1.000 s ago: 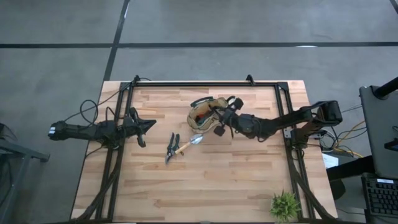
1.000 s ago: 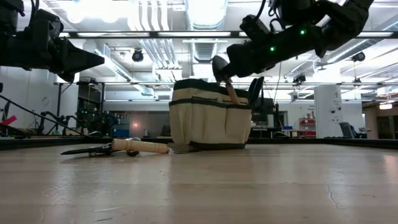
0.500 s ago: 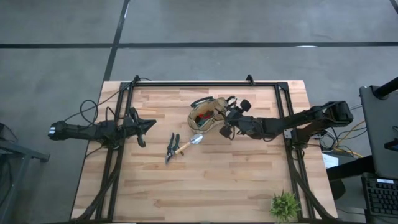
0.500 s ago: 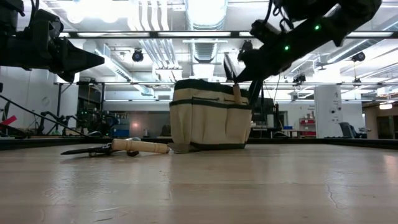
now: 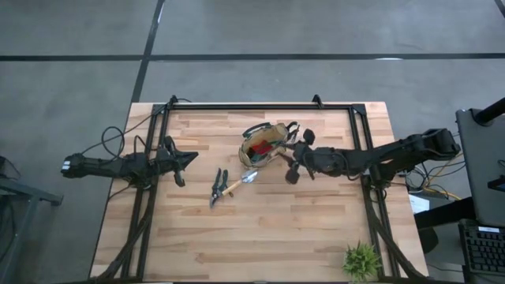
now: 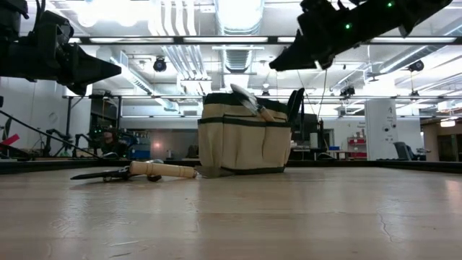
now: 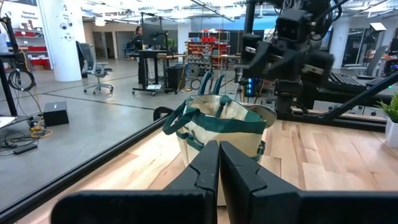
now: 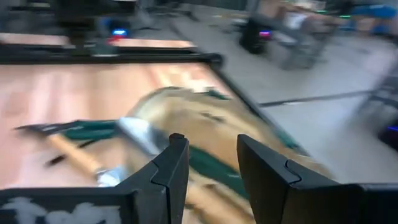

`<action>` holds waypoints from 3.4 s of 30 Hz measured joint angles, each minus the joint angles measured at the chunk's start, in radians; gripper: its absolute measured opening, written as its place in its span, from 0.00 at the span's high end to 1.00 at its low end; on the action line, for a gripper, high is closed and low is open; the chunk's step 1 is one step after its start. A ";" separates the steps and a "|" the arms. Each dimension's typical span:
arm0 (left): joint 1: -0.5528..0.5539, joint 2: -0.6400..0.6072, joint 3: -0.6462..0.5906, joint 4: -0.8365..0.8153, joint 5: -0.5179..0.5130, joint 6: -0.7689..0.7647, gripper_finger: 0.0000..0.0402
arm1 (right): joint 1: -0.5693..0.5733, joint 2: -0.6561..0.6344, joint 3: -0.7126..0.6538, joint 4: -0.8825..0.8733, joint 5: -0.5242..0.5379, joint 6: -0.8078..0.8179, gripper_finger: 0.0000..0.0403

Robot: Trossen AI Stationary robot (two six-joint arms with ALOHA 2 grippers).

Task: Pick & Place Garden tools in Gardening bag
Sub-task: Put the right trowel into the gardening bag

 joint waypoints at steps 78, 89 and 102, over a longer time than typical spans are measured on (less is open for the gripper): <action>0.000 0.006 0.000 0.000 0.000 0.000 0.96 | 0.145 0.399 0.298 -0.234 0.658 -0.136 0.98; 0.000 0.006 0.000 0.000 0.000 0.000 0.96 | 0.155 0.244 0.295 -0.492 0.662 0.054 0.98; 0.000 0.006 0.000 0.000 0.000 0.000 0.96 | 0.185 0.228 0.294 -0.360 0.100 -0.034 0.98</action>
